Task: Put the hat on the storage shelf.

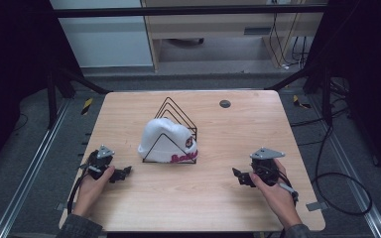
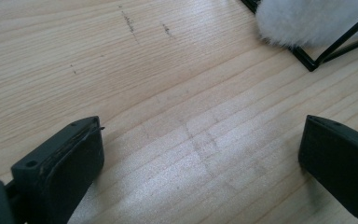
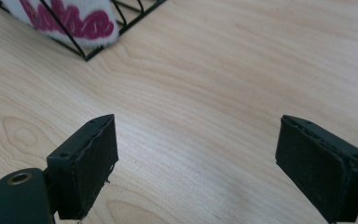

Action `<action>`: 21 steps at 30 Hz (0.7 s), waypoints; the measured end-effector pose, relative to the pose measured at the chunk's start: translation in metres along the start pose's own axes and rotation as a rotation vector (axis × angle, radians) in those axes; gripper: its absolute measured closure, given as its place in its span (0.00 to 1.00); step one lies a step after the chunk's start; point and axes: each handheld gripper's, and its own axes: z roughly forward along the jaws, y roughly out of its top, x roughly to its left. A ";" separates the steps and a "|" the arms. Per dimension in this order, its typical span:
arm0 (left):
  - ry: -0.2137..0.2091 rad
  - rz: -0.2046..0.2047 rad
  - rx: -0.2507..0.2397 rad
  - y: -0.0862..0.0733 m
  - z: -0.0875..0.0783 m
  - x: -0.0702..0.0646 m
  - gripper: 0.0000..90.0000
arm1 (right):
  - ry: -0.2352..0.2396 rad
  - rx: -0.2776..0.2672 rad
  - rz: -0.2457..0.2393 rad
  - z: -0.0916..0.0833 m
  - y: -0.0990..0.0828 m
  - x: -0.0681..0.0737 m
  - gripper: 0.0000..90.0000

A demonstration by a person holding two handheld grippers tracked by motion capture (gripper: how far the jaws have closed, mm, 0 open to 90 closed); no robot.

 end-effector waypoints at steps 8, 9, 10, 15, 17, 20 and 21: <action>0.001 0.000 -0.001 0.000 0.000 0.000 0.00 | -0.018 0.018 0.014 0.020 -0.007 0.000 0.14; 0.001 0.000 -0.001 0.000 0.000 0.000 0.00 | -0.024 0.022 0.016 0.022 -0.008 0.000 0.13; 0.000 0.000 0.000 0.000 0.000 0.000 0.00 | -0.029 0.026 0.020 0.025 -0.008 0.000 0.13; 0.000 0.000 0.000 0.000 0.000 0.000 0.00 | -0.062 0.032 0.042 0.033 -0.009 -0.002 0.13; 0.000 0.000 0.000 0.000 0.000 0.000 0.00 | -0.076 0.034 0.049 0.037 -0.010 -0.003 0.13; 0.000 0.000 0.000 0.000 0.000 0.000 0.00 | -0.079 0.029 0.059 0.039 -0.010 -0.003 0.13; 0.000 0.000 0.000 0.000 0.000 0.000 0.00 | -0.081 0.029 0.058 0.040 -0.010 -0.004 0.13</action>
